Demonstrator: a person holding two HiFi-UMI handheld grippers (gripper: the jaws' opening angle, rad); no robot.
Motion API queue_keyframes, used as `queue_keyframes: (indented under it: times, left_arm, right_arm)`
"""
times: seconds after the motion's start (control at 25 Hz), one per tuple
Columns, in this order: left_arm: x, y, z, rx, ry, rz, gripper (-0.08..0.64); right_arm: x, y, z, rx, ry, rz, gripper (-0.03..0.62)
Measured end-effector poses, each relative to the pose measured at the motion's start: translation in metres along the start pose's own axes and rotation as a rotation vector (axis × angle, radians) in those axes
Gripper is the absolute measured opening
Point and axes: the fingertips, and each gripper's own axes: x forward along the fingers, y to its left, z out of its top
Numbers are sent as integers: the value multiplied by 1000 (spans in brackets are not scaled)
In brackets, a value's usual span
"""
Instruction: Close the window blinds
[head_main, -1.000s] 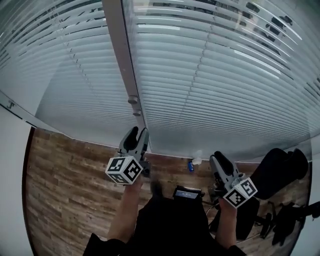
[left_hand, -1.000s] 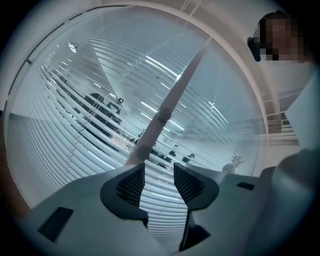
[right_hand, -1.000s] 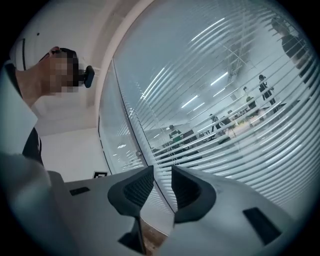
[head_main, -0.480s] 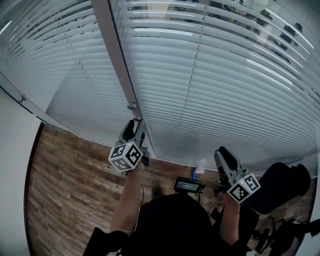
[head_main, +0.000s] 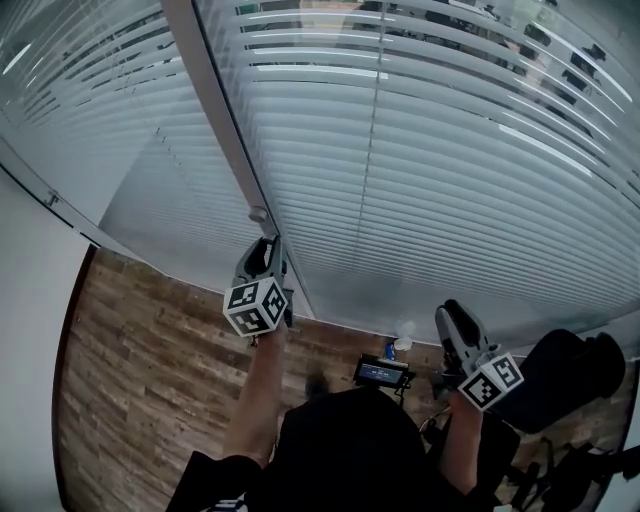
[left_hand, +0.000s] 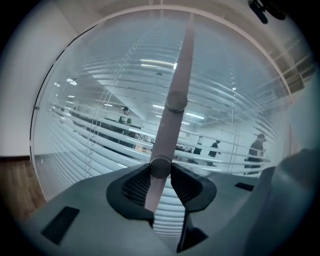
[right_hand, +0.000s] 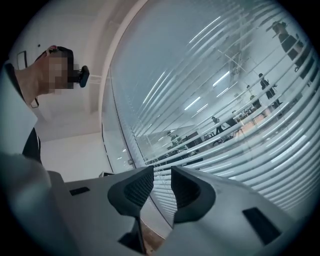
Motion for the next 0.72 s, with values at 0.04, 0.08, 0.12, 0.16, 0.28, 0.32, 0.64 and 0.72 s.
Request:
queue_keyframes:
  times: [0.04, 0.08, 0.12, 0.16, 0.28, 0.32, 0.64, 0.72]
  left_arm:
    - [1, 0, -1, 56, 13, 11, 140]
    - [2, 1, -2, 114, 27, 23, 138]
    - [3, 2, -2, 174, 41, 35, 138]
    - [4, 3, -3, 239, 56, 48, 138]
    - [5, 4, -4, 462, 103, 97, 138]
    - [5, 4, -4, 529, 116, 113, 139]
    - [0, -4, 0, 250, 46, 46, 158]
    - [-4, -1, 2, 32, 7, 12, 167]
  right_arm:
    - [0, -1, -1, -1, 1, -1, 109]
    - [1, -2, -2, 0, 3, -1, 109]
    - [2, -2, -3, 0, 5, -1, 109]
    - [2, -3, -3, 0, 7, -1, 110]
    - [2, -2, -4, -3, 14, -4, 109]
    - [1, -2, -4, -4, 15, -3, 109]
    - [1, 5, -4, -12, 11, 4, 109]
    - [0, 5, -4, -11, 8, 3, 109]
